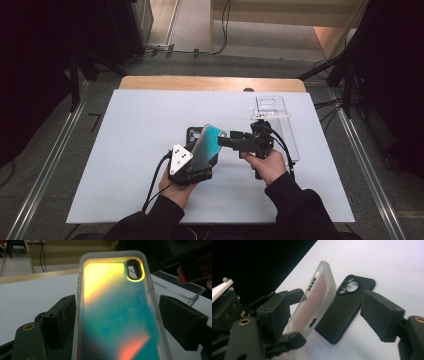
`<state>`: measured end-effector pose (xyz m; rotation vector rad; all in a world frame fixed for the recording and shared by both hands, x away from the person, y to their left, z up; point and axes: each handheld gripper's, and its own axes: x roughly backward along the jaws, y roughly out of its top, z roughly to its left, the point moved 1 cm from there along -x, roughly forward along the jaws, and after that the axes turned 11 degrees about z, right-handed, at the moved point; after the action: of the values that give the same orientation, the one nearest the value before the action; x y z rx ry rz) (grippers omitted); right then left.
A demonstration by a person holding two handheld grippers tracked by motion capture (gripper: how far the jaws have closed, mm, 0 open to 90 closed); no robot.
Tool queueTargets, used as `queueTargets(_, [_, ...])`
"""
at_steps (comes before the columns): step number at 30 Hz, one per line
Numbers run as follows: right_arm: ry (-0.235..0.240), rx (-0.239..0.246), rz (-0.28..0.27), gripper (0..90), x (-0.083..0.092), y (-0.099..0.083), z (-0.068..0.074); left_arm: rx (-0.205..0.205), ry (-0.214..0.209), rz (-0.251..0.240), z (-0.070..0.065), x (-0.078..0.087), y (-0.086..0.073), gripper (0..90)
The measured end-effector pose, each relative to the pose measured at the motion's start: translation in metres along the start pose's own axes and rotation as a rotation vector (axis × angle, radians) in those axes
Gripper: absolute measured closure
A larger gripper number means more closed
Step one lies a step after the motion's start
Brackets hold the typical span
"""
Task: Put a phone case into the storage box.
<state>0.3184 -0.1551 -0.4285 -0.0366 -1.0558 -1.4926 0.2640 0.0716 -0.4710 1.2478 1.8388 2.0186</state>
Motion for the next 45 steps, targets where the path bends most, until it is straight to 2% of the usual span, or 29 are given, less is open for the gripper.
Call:
queueTargets(4, [0.027,-0.053,0.026,34.8,-0.004,0.003,-0.002,-0.006,0.005,0.000,-0.005,0.000,-0.001,17.2])
queueTargets(8, [0.045,-0.102,0.045,47.9,-0.007,0.005,-0.003,0.012,-0.002,0.007,-0.009,0.000,-0.003,17.2])
queueTargets(13, [0.056,-0.169,0.096,70.5,-0.009,0.006,-0.002,0.019,-0.003,0.004,-0.010,0.000,-0.003,17.2])
queueTargets(19, [0.098,-0.207,0.105,75.8,-0.008,0.006,-0.004,0.019,-0.003,0.021,-0.011,-0.002,-0.003,17.2])
queueTargets(29, [0.114,-0.210,0.111,76.9,-0.004,0.007,-0.003,-0.010,-0.010,0.030,-0.013,-0.003,0.001,16.3])
queueTargets(31, [0.111,-0.199,0.107,76.9,-0.002,0.007,-0.001,-0.002,-0.020,0.050,-0.013,-0.003,0.003,12.4])
queueTargets(38, [0.042,-0.140,0.103,76.9,0.004,0.009,0.005,0.054,-0.066,0.126,-0.006,-0.003,0.010,9.3])
queueTargets(41, [-0.017,-0.110,0.105,76.9,0.004,0.009,0.006,0.073,-0.076,0.156,-0.004,-0.001,0.012,9.3])
queueTargets(45, [-0.070,-0.082,0.095,76.8,0.006,0.009,0.006,0.088,-0.100,0.190,0.002,0.001,0.016,9.3])
